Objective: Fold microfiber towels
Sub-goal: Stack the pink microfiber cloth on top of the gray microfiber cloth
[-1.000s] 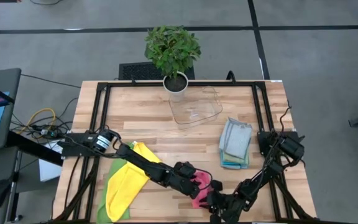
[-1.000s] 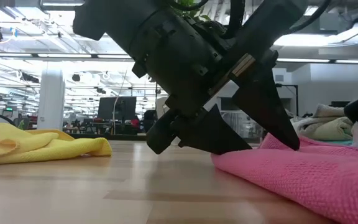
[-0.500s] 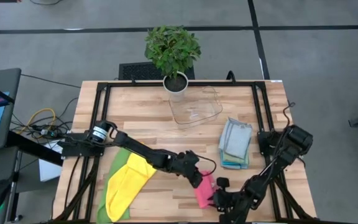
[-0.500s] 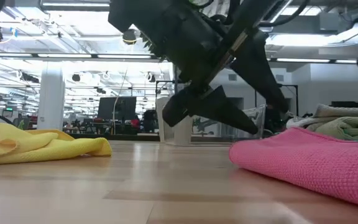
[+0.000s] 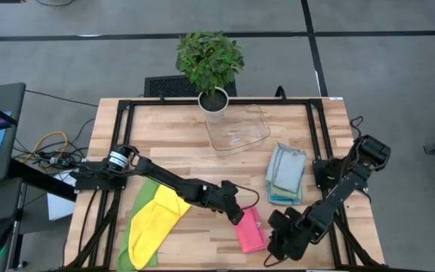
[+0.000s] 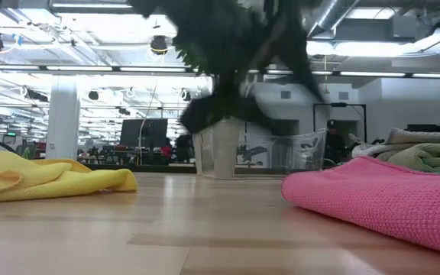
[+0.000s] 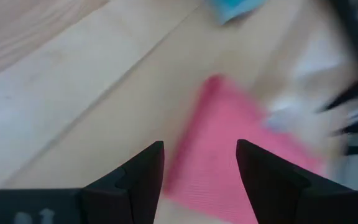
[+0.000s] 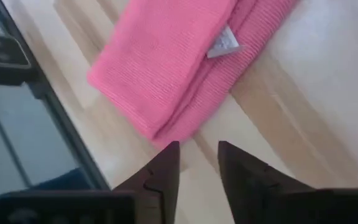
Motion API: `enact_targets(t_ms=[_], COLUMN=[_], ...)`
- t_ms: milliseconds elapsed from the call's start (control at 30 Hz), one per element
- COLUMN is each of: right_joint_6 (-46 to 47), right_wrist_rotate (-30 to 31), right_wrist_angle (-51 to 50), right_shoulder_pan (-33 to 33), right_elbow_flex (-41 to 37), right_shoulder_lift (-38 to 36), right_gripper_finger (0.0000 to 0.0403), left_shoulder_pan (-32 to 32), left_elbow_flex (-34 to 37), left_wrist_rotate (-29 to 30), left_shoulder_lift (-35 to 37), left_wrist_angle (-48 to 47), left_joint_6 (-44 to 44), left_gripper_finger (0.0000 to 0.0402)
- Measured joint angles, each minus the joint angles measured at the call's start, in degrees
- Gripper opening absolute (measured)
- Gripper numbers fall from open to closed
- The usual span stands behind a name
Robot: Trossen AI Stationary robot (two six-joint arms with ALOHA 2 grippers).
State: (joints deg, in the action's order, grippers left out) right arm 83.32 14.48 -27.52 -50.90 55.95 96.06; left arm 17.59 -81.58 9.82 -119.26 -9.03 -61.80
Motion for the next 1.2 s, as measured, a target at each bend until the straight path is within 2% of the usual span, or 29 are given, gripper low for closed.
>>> enact_targets(t_ms=[167,300,400,567,667,833,1200], right_joint_6=[5.74,10.63,13.95,15.63,16.29,14.51,5.93], right_wrist_rotate=[-1.68,-2.33,-2.98,-2.65,-1.7,-0.37,-0.84], right_wrist_angle=[0.58,0.32,0.07,4.63,5.06,3.79,3.42], right_shoulder_pan=[1.18,0.48,0.46,2.12,2.78,4.03,9.29], right_elbow_flex=[0.01,0.12,0.06,0.07,0.1,0.12,0.12], right_shoulder_lift=[-2.01,-1.2,1.24,4.52,4.52,4.52,4.49], right_gripper_finger=[0.0182,0.0232,0.0251,0.0255,0.0256,0.0256,0.0256], left_shoulder_pan=[0.52,1.34,1.99,2.79,3.79,5.6,9.89], left_elbow_flex=[-0.33,-0.22,-0.22,-0.1,-0.11,-0.39,-0.22], left_wrist_rotate=[-3.16,-3.23,-2.88,-2.7,0.28,4.01,8.38], left_shoulder_lift=[4.95,5.04,3.32,0.92,1.09,2.78,-0.88], left_wrist_angle=[3.01,1.34,0.97,0.69,-0.16,-0.95,0.41], left_joint_6=[0.79,0.82,-1.16,-7.16,-8.71,-11.59,-23.96], left_gripper_finger=[0.02,0.0218,0.0238,0.027,0.0278,0.0281,0.0281])
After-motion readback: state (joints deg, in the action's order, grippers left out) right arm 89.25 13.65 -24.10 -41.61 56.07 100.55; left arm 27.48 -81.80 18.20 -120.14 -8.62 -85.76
